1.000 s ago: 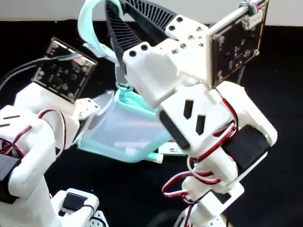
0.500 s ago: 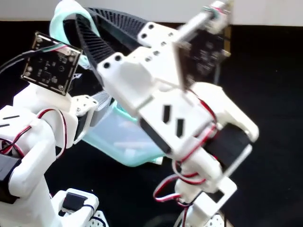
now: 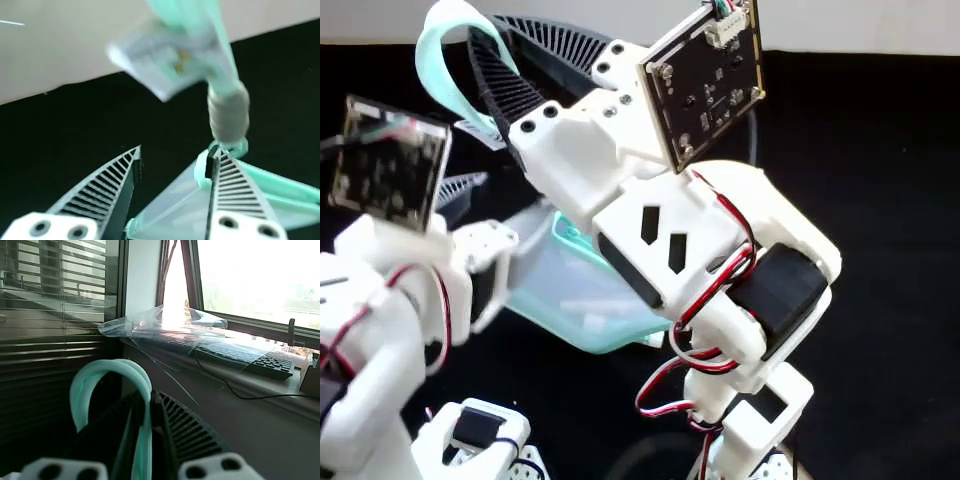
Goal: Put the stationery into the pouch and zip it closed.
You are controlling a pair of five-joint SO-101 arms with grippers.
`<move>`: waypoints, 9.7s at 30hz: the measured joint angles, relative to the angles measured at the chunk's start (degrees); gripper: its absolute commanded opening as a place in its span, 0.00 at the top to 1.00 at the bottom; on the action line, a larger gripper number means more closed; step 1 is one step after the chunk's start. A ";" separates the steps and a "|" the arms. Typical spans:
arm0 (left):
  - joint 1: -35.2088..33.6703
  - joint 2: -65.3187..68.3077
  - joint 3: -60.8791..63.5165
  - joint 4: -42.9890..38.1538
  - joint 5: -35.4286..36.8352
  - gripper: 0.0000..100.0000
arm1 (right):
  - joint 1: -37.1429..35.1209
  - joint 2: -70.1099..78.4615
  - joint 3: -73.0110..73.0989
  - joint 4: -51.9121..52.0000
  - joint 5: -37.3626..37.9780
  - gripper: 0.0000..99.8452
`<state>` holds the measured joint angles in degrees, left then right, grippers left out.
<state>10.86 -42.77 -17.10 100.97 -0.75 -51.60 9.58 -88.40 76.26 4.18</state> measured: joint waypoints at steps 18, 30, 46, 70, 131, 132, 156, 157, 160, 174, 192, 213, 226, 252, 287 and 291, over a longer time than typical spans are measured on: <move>-2.46 -0.09 5.36 0.00 -0.70 0.76 | 0.35 0.00 0.00 -0.18 0.00 0.99; -9.58 -0.09 10.11 0.00 -8.00 0.76 | 0.44 0.00 0.00 0.62 0.00 0.99; -9.76 -0.09 5.10 -3.43 -8.00 0.76 | 0.44 0.00 0.00 0.70 0.00 0.99; -9.76 -0.70 21.01 -15.91 -7.82 0.84 | 0.44 0.09 -2.99 2.99 0.00 0.99; -39.56 -0.62 28.92 -17.85 -13.89 0.99 | 31.82 0.09 20.31 24.26 0.18 0.99; -39.56 -0.70 28.92 -17.85 -13.89 0.99 | 31.91 0.09 20.92 24.26 0.18 0.99; -39.82 -0.79 31.30 -17.93 -13.98 0.99 | 24.44 0.09 36.66 24.26 0.18 0.66; -39.82 -0.79 31.30 -17.93 -14.07 0.99 | 23.30 0.09 36.66 24.26 0.18 0.66; -39.82 -0.79 31.30 -17.93 -14.07 0.99 | 20.84 0.09 36.66 24.26 1.93 0.66; -39.82 -0.79 31.30 -17.93 -14.07 0.99 | 22.15 2.02 64.26 24.26 20.84 0.66; -39.82 -0.79 31.38 -18.55 -14.15 0.99 | 12.84 -10.02 110.86 7.82 24.35 0.66; -39.82 -0.79 31.47 -19.43 -14.15 0.99 | 5.10 -36.04 150.86 -32.18 16.00 0.66; -39.82 -0.79 31.47 -19.43 -14.07 0.99 | 5.54 -18.81 141.71 -37.01 15.91 0.99; -39.82 -0.79 31.74 -19.43 -14.15 0.99 | 24.18 -51.25 127.56 -29.27 -1.58 0.99; -35.60 -0.88 31.65 -17.76 -14.15 0.99 | -7.12 -20.75 72.79 -31.47 -10.29 0.99; -35.60 -0.88 31.65 -17.76 -14.15 0.99 | -8.35 -18.29 72.53 -31.47 -10.46 0.99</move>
<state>-24.75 -43.65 14.55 83.21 -14.90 -59.96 -8.70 -15.87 44.79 -6.29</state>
